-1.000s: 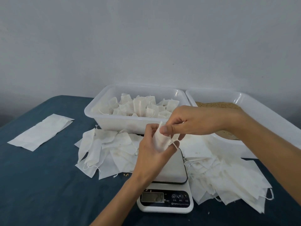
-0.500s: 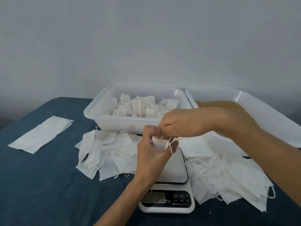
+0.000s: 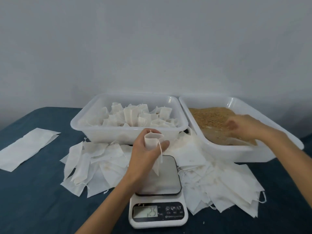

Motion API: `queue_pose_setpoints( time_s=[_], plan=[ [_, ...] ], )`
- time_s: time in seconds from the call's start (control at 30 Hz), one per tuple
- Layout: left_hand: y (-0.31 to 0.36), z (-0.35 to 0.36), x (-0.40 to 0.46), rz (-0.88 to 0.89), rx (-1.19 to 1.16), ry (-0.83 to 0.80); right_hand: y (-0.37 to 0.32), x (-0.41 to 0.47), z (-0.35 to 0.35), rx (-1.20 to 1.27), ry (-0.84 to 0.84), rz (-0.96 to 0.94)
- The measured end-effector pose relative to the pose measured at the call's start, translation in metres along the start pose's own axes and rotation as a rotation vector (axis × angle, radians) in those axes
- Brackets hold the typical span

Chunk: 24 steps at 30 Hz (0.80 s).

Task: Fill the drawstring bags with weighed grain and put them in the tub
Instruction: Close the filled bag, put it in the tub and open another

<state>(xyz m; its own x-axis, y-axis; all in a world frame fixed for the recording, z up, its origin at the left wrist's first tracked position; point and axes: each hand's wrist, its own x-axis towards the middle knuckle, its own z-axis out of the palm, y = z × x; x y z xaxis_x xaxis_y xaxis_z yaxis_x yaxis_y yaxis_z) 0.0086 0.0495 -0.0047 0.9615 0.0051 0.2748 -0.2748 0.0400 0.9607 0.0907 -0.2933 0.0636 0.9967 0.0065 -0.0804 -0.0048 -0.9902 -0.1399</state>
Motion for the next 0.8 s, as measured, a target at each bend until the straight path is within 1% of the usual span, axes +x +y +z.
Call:
queue_pose_setpoints(
  time_s=[0.03, 0.1, 0.17, 0.3, 0.4, 0.5, 0.6, 0.73, 0.8],
  plan=[
    [0.001, 0.001, 0.006, 0.002, 0.004, -0.005, 0.017, 0.004, 0.007, -0.08, -0.074, 0.086],
    [0.002, 0.005, 0.017, 0.007, 0.016, -0.005, 0.037, 0.01, 0.02, -0.145, -0.155, 0.161],
    [-0.002, 0.005, 0.02, 0.005, 0.004, 0.008, 0.044, 0.016, 0.028, -0.183, -0.158, 0.175],
    [-0.011, 0.0, 0.015, 0.028, 0.015, 0.02, 0.045, 0.024, 0.027, -0.264, -0.132, 0.11],
    [-0.012, -0.001, 0.012, 0.038, 0.02, 0.023, 0.053, 0.025, 0.018, -0.232, -0.071, 0.126],
    [-0.01, -0.001, 0.013, 0.036, 0.017, 0.029, 0.066, 0.019, 0.002, -0.233, -0.046, 0.19],
    [-0.01, 0.0, 0.012, 0.025, 0.016, 0.026, 0.077, 0.008, -0.017, -0.268, 0.041, 0.272],
    [-0.011, 0.001, 0.012, 0.013, 0.021, 0.025, 0.079, 0.0, -0.031, -0.485, 0.256, 0.397],
    [-0.012, 0.0, 0.012, 0.009, 0.023, 0.03, 0.071, 0.002, -0.032, -0.602, 0.297, 0.454]
  ],
)
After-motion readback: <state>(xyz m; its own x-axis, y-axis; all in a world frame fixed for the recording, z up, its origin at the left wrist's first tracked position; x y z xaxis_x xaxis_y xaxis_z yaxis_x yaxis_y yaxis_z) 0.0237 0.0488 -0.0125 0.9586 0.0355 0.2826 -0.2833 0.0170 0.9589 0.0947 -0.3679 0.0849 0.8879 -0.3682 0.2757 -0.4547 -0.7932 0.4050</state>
